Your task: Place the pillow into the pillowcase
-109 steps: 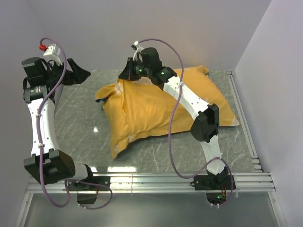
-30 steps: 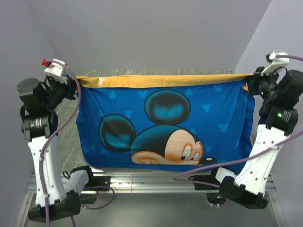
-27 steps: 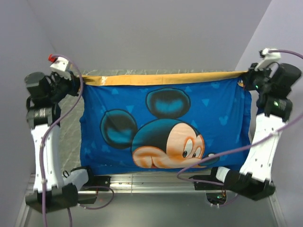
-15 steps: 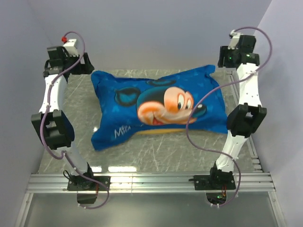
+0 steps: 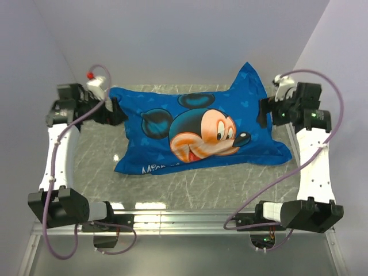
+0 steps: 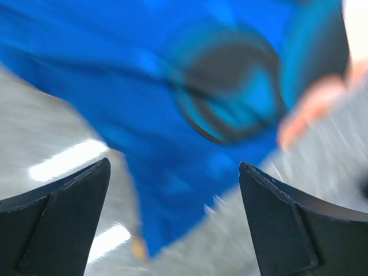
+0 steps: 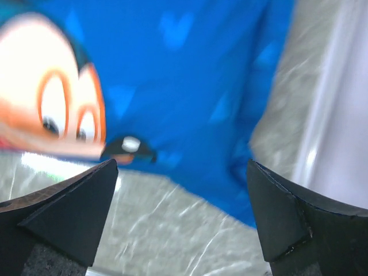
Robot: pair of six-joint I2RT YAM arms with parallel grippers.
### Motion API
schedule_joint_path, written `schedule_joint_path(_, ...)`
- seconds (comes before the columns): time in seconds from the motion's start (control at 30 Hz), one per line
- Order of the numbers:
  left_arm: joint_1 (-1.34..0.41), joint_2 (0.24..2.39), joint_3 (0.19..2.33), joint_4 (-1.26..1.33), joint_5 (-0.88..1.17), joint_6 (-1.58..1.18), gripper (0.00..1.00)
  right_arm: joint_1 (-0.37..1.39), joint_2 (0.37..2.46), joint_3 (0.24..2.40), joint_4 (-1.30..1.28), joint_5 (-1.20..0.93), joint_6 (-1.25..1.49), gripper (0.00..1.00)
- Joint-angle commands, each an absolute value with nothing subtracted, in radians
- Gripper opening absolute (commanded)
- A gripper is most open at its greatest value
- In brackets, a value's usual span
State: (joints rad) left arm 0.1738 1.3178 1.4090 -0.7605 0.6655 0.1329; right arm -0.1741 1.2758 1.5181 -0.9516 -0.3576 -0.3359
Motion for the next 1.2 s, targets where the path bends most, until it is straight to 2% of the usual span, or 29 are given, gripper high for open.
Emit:
schedule_joint_path(0.0,0.045,1.301,1.278,-0.849,0.746,0.155,0.99,-0.16,1.307,1.382,-0.902,-0.362,-0.362,0.99)
schedule_joint_path(0.13,-0.096,1.259,1.082,-0.65,0.683,0.022,0.99,-0.132,1.405,1.325,-0.832,-0.357,-0.315,0.98)
schedule_joint_path(0.27,-0.092,1.418,1.075,-0.54,0.548,-0.071,0.99,-0.129,1.535,1.313,-0.75,-0.318,-0.262,0.98)
schedule_joint_path(0.43,0.032,1.642,1.321,-0.488,0.425,-0.075,0.99,-0.117,1.603,1.328,-0.752,-0.37,-0.223,0.96)
schedule_joint_path(0.6,0.112,1.718,1.587,-0.569,0.453,-0.074,0.99,-0.11,1.542,1.423,-0.738,-0.321,-0.186,0.98)
schedule_joint_path(0.87,0.132,1.507,1.608,-0.658,0.384,-0.051,0.99,-0.156,1.407,1.657,-0.891,-0.391,-0.184,1.0)
schedule_joint_path(1.03,0.13,1.312,1.426,-0.652,0.417,0.034,0.99,-0.156,1.249,1.528,-0.928,-0.454,-0.184,1.0)
schedule_joint_path(1.17,0.129,1.181,1.257,-0.6,0.416,0.051,0.99,-0.155,1.094,1.27,-0.885,-0.495,-0.153,1.0)
